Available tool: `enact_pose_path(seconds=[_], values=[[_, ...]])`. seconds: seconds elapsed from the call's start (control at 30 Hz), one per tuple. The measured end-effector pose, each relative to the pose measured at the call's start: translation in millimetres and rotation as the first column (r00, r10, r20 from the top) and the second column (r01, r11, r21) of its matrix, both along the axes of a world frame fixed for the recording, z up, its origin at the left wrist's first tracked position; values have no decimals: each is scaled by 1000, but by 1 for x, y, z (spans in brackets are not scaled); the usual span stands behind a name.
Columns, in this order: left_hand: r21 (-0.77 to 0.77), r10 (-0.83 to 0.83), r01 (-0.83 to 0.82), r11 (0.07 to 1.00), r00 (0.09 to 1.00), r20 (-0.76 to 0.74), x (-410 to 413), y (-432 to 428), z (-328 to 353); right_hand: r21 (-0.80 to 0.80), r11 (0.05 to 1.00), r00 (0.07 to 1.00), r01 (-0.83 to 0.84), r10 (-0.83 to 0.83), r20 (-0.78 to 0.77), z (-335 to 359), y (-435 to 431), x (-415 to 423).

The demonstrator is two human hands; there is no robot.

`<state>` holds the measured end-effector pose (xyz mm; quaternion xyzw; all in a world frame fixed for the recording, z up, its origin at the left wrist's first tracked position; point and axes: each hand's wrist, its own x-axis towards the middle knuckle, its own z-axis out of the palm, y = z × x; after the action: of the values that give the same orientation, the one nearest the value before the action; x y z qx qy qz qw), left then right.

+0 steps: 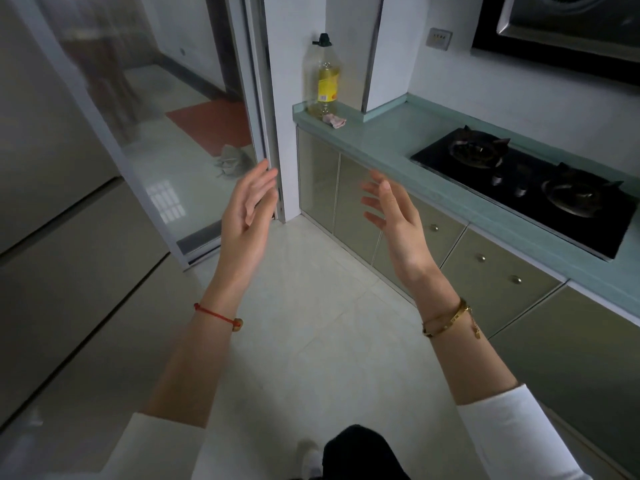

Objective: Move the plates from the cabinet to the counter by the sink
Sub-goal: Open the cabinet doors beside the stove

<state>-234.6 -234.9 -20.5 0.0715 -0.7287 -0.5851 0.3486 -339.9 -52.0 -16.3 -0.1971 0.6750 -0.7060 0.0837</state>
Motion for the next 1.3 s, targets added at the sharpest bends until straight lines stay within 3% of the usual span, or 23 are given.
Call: enact_pose_path(seconds=[0.97,1.3], values=[[-19,88,-88,996,996,-11,-366,-266,-15,-9,999,999,-31,31,30,-21,-272,-373],[20,-118,118,993,993,22,-480,-366,-23,-1,992,991,126,-126,45,-34,-364,-460]])
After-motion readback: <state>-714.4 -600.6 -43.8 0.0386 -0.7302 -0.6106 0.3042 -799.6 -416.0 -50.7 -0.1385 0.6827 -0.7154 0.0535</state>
